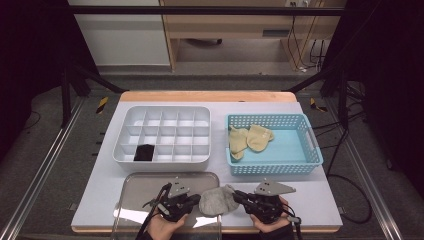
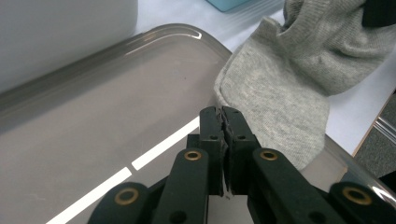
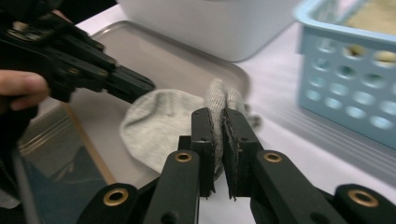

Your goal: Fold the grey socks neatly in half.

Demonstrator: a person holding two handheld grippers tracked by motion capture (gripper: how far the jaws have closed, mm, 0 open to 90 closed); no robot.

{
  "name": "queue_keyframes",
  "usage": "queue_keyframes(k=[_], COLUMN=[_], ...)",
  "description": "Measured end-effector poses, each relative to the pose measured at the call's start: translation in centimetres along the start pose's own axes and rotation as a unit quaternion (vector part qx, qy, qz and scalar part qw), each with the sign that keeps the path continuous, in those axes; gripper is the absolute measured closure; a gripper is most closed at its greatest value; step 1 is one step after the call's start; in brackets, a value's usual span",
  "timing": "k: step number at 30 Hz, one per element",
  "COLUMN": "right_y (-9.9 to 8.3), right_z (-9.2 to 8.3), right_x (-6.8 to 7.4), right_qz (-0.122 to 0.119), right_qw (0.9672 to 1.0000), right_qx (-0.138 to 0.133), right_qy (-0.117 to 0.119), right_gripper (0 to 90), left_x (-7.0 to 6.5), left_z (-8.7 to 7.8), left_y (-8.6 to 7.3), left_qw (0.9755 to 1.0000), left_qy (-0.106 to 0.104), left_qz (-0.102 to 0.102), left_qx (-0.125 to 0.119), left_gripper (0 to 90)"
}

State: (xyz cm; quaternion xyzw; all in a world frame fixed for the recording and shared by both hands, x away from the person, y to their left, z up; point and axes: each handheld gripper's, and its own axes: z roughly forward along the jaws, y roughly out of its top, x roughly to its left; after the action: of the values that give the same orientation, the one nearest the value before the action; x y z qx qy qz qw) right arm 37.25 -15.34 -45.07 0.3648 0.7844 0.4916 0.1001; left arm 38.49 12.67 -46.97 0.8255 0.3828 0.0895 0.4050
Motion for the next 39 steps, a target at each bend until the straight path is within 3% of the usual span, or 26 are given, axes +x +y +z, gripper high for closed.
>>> queue_keyframes(k=[10, 25, 29, 32, 36, 39], right_y=[1.4, 0.2, -0.4, -0.7, -0.7, -0.8], right_z=[3.1, 6.4, 7.0, 7.3, 7.4, 7.3], right_x=[2.8, 4.9, 5.1, 5.5, 5.7, 5.7], right_qz=[-0.028, -0.046, -0.045, -0.057, -0.057, -0.056], right_qw=[0.9989, 0.9963, 0.9956, 0.9948, 0.9949, 0.9951], right_qx=[0.011, 0.038, 0.047, 0.049, 0.048, 0.047], right_qy=[0.036, 0.062, 0.068, 0.068, 0.069, 0.067], right_gripper=[84.1, 83.5, 82.4, 80.0, 79.0, 78.9], left_x=[-0.1, 0.5, 1.1, 1.2, 1.0, 0.4], left_z=[0.1, 0.2, -0.2, -1.0, -1.9, -1.9], left_y=[-0.1, -0.2, -0.1, 0.2, 1.0, 1.3], left_qw=[1.0000, 1.0000, 0.9998, 0.9995, 0.9989, 0.9988], left_qy=[0.001, 0.002, -0.003, -0.004, -0.015, -0.025], left_qz=[0.001, -0.005, -0.020, -0.024, -0.020, -0.010], left_qx=[0.001, 0.006, -0.003, -0.019, -0.039, -0.041], left_gripper=[88.8, 89.3, 89.3, 89.3, 89.3, 89.3])
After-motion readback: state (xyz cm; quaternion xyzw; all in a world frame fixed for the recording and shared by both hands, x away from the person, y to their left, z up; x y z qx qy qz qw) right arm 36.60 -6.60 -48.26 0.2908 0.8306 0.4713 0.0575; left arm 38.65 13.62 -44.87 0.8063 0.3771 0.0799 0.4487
